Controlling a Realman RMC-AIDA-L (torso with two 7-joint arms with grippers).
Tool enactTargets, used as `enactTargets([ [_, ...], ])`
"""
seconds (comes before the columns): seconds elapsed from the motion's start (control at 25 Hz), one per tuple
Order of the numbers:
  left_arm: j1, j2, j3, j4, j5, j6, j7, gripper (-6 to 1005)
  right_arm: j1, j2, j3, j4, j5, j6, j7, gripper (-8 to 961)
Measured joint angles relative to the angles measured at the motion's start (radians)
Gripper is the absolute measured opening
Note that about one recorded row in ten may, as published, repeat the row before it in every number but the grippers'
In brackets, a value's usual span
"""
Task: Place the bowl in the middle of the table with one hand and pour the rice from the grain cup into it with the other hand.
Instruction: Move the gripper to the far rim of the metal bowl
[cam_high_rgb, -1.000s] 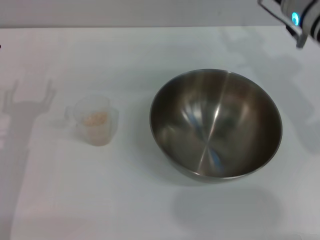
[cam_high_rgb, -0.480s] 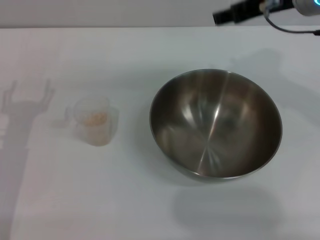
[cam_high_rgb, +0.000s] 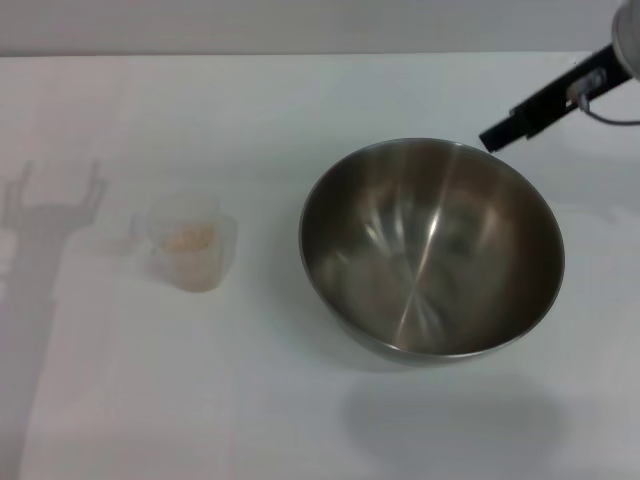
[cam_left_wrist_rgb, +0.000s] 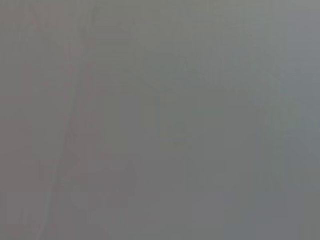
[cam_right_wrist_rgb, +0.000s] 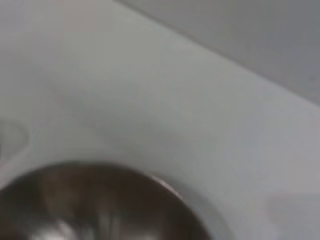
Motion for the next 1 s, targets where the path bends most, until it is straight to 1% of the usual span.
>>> enactTargets([
  [0.2,0.0,0.0,0.001,-0.001,0.003,0.003,0.0,829,0.015,0.002,0.001,0.083,-0.029,-0.017,-0.047,632],
  [0.52,0.002,-0.001,0.003,0.0,0.007,0.005,0.0,827,0.035,0.009,0.002,0.234,-0.037,-0.09,-0.107,633],
  [0.72,0.002,-0.001,0.003,0.0,0.006,0.001,0.0,826,0.046,0.016,-0.003,0.301,-0.031,-0.129,-0.127,605],
  [0.96,0.002,-0.001,0.003,0.001,0.006,0.0,0.0,825,0.045,0.02,0.0,0.317,-0.033,-0.153,-0.153,571],
  [1.0,0.001,-0.001,0.003,0.001,0.005,0.0,0.0,824,0.045,0.02,0.0,0.321,-0.034,-0.158,-0.156,525],
])
